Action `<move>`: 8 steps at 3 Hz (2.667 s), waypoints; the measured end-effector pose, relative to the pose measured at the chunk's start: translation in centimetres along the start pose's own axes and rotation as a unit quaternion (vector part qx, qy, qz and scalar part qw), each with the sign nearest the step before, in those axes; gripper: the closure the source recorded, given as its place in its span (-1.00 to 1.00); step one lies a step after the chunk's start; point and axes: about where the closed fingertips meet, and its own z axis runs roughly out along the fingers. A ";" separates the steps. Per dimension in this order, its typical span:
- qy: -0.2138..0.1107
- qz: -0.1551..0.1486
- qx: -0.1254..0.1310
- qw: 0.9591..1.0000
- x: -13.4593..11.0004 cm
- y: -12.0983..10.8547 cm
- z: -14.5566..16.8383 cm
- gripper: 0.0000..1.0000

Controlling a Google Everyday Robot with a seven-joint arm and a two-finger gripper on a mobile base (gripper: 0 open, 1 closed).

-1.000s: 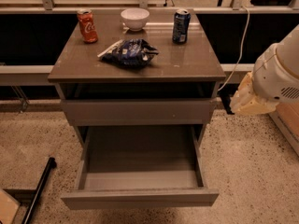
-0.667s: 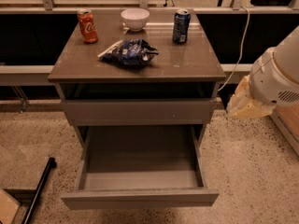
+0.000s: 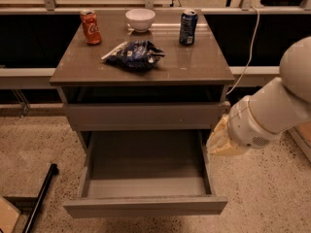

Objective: Close middle drawer

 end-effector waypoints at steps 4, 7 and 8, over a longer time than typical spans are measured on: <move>-0.079 0.064 -0.085 0.991 2.6 5.0 13.0 1.00; -0.101 0.105 -0.139 0.979 6.0 7.6 20.8 1.00; -0.090 0.123 -0.139 0.978 8.2 7.9 23.9 1.00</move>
Offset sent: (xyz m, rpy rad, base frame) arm -0.0052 0.0211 -0.0520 0.0590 0.0950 -0.0091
